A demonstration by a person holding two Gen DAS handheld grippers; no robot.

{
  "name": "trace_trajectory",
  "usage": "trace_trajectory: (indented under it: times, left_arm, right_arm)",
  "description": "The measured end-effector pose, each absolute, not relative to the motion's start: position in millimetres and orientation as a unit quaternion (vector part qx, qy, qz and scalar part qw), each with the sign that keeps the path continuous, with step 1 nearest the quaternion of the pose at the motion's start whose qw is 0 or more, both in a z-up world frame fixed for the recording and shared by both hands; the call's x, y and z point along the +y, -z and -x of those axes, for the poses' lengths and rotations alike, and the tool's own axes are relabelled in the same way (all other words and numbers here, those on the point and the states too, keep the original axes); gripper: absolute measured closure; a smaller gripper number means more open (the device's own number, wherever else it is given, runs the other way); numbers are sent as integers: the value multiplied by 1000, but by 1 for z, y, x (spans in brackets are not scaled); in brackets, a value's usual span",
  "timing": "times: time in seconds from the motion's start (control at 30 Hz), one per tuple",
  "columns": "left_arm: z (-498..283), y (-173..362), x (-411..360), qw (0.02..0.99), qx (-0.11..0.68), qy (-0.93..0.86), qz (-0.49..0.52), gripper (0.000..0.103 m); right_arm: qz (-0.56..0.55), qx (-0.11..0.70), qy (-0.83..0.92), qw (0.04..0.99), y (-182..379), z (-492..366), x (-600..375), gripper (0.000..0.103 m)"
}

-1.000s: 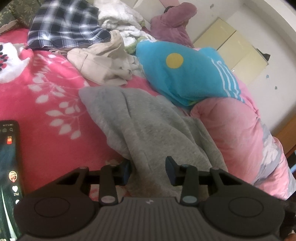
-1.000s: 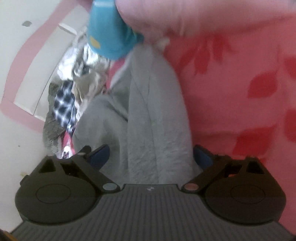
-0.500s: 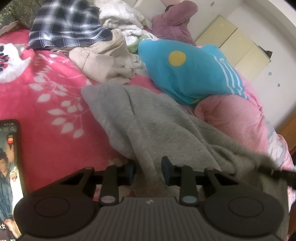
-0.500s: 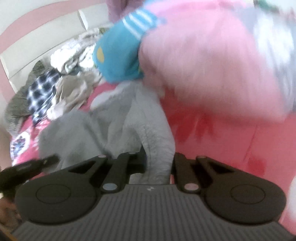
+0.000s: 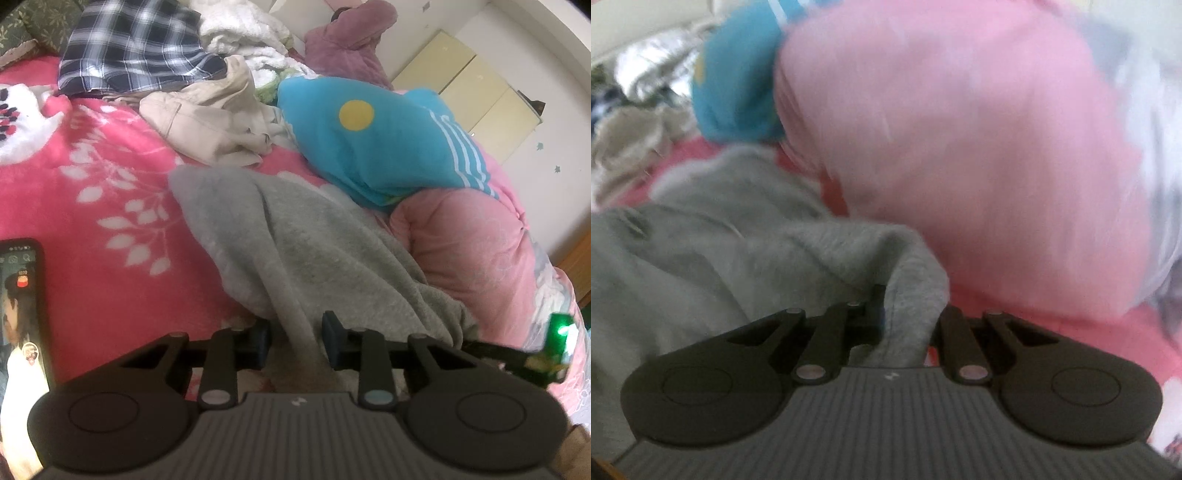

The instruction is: Fold clothes

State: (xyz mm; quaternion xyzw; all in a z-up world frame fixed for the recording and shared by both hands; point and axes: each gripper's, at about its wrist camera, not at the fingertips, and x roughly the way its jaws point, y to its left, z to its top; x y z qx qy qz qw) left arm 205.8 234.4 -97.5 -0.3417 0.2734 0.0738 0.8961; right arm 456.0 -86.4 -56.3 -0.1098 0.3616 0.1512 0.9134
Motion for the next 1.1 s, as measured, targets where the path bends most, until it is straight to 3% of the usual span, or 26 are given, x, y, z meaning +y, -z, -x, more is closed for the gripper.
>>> trace_trajectory:
  times: [0.13, 0.2, 0.27, 0.33, 0.47, 0.7, 0.93, 1.1]
  left_arm:
    - [-207, 98, 234, 894, 275, -74, 345, 70]
    - [-207, 98, 235, 892, 275, -75, 351, 69]
    - [-206, 97, 235, 891, 274, -75, 354, 63]
    - [-206, 97, 236, 890, 273, -75, 358, 62]
    - [-203, 97, 238, 887, 267, -80, 368, 57]
    - [-201, 97, 242, 885, 261, -86, 375, 54]
    - [-200, 97, 237, 887, 264, -86, 370, 53]
    - [-197, 98, 234, 886, 267, -83, 371, 63]
  right_arm:
    - [106, 378, -140, 909, 78, -461, -87, 89]
    - [98, 387, -129, 908, 75, -461, -89, 79]
    - [89, 396, -113, 907, 63, -457, -93, 45]
    - [87, 385, -100, 913, 48, -447, -105, 35]
    - [64, 360, -84, 927, 16, -417, -125, 26]
    - [49, 302, -171, 937, -30, -384, -97, 24]
    - [113, 308, -379, 865, -41, -372, 31, 23]
    - [218, 336, -495, 771, -33, -355, 144, 22]
